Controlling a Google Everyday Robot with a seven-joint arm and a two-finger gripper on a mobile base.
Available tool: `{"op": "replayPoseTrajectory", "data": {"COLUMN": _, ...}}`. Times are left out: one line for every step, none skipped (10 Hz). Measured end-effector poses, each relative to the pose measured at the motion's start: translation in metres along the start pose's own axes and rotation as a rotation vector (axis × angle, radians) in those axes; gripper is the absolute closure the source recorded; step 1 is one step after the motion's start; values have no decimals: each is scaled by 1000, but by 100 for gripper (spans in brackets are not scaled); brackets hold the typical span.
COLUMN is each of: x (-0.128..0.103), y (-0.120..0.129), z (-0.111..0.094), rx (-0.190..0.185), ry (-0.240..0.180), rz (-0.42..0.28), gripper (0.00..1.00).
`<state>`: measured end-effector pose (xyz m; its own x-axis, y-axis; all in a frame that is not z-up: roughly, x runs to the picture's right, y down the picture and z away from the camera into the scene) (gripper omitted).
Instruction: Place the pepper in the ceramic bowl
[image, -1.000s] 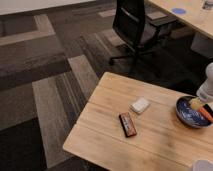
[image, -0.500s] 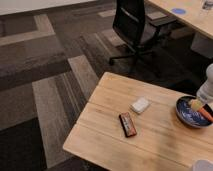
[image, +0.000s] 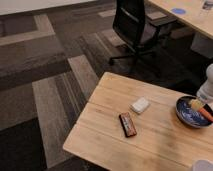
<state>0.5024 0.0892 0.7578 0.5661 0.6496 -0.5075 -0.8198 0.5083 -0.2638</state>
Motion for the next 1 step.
{"op": "replayPoseTrajectory", "data": {"x": 0, "y": 0, "z": 0, "rx": 0, "ry": 0, "rz": 0, "gripper": 21}}
